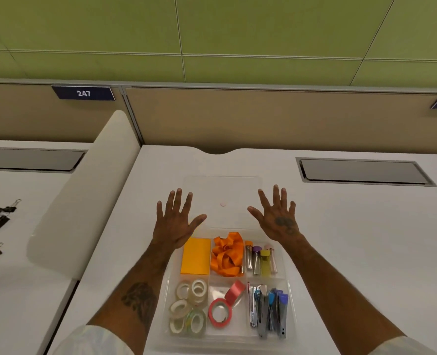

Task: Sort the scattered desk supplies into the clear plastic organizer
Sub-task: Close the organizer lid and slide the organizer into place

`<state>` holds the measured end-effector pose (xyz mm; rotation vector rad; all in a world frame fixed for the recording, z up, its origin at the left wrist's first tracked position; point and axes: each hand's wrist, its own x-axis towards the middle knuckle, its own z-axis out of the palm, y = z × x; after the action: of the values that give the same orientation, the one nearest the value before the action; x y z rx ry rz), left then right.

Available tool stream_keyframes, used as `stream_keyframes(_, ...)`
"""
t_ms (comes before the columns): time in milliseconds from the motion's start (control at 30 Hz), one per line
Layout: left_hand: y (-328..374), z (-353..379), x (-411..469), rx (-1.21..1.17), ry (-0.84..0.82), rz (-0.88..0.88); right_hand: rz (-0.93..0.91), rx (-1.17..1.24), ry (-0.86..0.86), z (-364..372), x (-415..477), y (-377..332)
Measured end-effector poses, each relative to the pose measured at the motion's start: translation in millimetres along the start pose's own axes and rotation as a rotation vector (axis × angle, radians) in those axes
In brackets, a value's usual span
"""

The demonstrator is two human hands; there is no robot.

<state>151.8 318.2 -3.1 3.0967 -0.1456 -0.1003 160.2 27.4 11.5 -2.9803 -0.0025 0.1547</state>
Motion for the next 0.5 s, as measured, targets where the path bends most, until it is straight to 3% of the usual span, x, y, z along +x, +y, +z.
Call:
stream_keyframes(167,-9.2,9.5,39.5,-0.122,-0.109,-0.058,0.093,0.176,-0.1,11.6,27.4,-0.8)
stream_keyframes(333,-10.0,25.7,67.7,-0.434,-0.252,-0.279,0.182,0.314,-0.208,27.2,56.1,0.8)
stream_keyframes(500,-9.3,30.8,83.9,-0.558,-0.286,-0.406,0.315,0.407,-0.183,38.0,73.8,-6.5)
